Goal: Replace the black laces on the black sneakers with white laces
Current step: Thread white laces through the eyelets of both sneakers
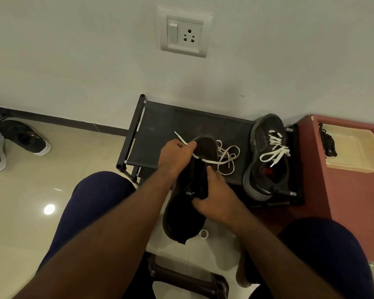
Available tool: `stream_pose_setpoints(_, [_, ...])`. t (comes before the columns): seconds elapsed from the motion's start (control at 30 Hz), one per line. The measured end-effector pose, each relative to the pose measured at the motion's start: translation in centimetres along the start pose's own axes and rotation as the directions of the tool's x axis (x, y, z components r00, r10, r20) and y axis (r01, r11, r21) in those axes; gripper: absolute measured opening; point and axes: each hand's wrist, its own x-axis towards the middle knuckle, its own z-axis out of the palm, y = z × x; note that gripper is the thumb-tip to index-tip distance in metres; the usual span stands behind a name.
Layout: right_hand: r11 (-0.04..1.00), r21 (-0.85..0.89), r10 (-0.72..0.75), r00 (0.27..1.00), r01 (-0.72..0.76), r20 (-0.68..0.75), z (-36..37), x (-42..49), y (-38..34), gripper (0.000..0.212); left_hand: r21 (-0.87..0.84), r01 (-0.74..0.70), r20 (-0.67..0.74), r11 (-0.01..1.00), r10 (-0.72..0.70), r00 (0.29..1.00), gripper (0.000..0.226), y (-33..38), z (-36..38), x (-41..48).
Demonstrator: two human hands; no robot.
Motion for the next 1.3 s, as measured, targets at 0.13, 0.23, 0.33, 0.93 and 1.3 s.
stream_pose_setpoints(0.13, [0.997,-0.047,0.05,0.967,-0.063,-0.251,1.2,1.0,-0.6,0.047,-0.03,0.09,0.011,0.995,-0.09,0.996,0.028,0.7,0.5,2.1])
stream_pose_setpoints(0.23, [0.993,-0.079,0.057,0.937,-0.089,-0.345,-0.3,1.9,-0.9,0.045,-0.039,0.129,0.06,0.991,-0.127,0.99,0.028,1.3,0.4,3.6])
stream_pose_setpoints(0.33, [0.985,-0.142,0.043,0.93,-0.101,-0.364,-1.2,3.0,-1.4,0.041,-0.383,0.143,0.134,0.913,-0.098,0.986,0.016,3.4,-1.1,4.2])
stream_pose_setpoints(0.93, [0.879,-0.431,0.086,0.958,-0.202,-0.274,-3.0,9.0,-3.4,0.021,-0.769,-0.167,0.113,0.617,0.387,0.915,0.037,19.2,-17.5,-2.9])
stream_pose_setpoints(1.3, [0.911,-0.364,0.102,0.963,-0.192,-0.251,-3.2,9.5,-3.1,0.029,-0.624,-0.493,0.06,0.606,0.666,0.743,0.027,26.5,-21.4,-8.6])
